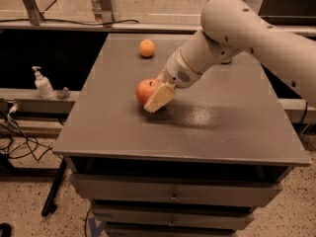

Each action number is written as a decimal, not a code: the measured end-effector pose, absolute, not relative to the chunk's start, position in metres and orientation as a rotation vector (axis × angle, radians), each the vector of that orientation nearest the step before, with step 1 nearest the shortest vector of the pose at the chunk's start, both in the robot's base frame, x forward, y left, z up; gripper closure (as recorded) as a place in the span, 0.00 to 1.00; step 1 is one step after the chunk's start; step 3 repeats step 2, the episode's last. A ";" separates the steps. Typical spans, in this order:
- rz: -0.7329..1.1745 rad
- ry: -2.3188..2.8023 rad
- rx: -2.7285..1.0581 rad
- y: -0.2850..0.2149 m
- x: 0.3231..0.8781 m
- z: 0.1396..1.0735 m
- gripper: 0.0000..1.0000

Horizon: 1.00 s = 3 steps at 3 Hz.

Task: Pick apple

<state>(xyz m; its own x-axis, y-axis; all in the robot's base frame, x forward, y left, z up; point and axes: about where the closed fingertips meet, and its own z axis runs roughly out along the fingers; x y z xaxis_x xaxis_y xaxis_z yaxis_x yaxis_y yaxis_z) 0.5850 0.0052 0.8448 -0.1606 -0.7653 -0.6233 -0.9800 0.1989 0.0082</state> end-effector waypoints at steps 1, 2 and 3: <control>0.579 2.002 -1.585 -0.010 0.594 0.861 1.00; 0.579 2.002 -1.585 -0.010 0.594 0.861 1.00; 0.579 2.002 -1.585 -0.010 0.594 0.861 1.00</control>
Offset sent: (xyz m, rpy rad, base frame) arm 0.0069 -0.0129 0.0116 0.0086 0.0054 -0.0223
